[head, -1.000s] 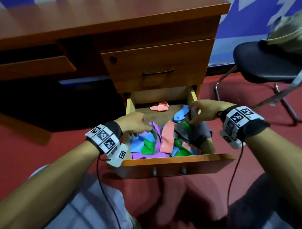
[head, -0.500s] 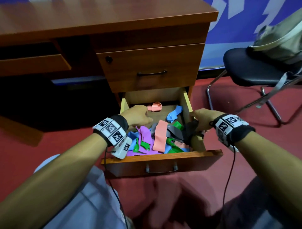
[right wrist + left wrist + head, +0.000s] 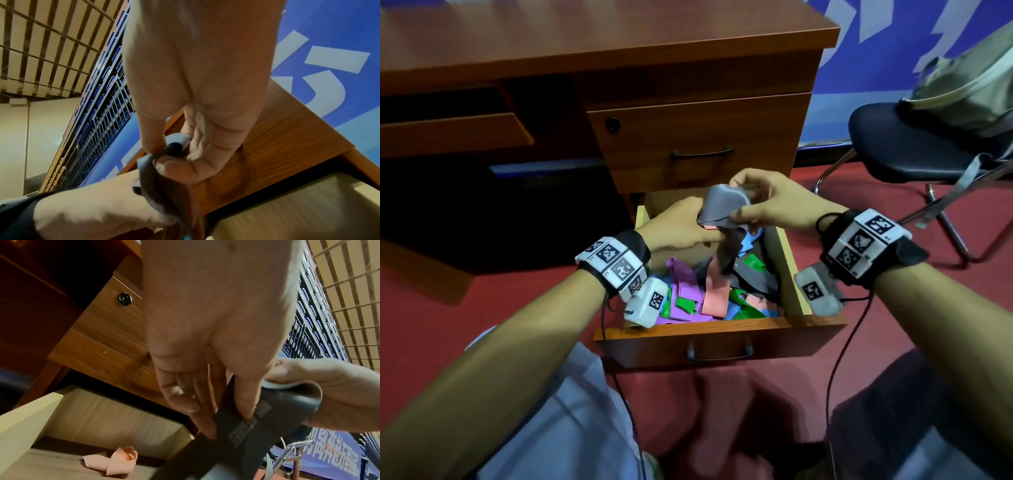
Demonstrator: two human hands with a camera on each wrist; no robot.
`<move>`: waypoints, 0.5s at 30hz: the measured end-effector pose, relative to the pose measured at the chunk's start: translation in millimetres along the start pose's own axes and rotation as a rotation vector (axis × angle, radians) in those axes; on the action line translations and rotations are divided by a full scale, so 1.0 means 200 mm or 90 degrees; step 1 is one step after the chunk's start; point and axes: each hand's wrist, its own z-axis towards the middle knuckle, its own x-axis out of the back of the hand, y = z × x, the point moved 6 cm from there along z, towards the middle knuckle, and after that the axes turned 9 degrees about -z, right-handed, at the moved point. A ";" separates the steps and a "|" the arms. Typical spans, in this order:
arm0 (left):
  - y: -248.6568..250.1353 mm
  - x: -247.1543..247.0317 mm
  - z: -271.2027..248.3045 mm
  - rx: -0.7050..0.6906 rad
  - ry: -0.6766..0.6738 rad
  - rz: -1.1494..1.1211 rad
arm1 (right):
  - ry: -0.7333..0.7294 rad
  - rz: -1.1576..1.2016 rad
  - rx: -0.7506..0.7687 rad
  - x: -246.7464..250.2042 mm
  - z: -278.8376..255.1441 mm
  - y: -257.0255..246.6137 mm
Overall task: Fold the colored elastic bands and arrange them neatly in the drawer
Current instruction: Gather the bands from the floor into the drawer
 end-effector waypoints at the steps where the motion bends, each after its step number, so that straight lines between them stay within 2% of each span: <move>1: -0.01 0.01 0.00 0.009 0.000 0.035 | -0.005 0.006 0.002 -0.02 0.01 0.01; 3: -0.05 0.00 0.00 0.044 -0.054 0.150 | -0.041 -0.082 -0.016 -0.06 0.02 0.07; 6: -0.18 -0.02 -0.03 0.142 -0.159 0.318 | -0.232 -0.282 -0.156 -0.17 0.02 0.22; 8: -0.25 -0.02 -0.03 0.187 -0.177 0.386 | -0.309 -0.412 -0.202 -0.21 0.03 0.28; 10: -0.26 0.00 -0.01 0.197 -0.165 0.393 | -0.274 -0.498 -0.191 -0.21 0.11 0.30; 12: -0.25 0.02 -0.01 0.201 -0.152 0.373 | -0.206 -0.511 -0.184 -0.21 0.20 0.30; 15: -0.27 0.04 -0.02 0.205 -0.136 0.367 | -0.172 -0.571 -0.230 -0.21 0.30 0.35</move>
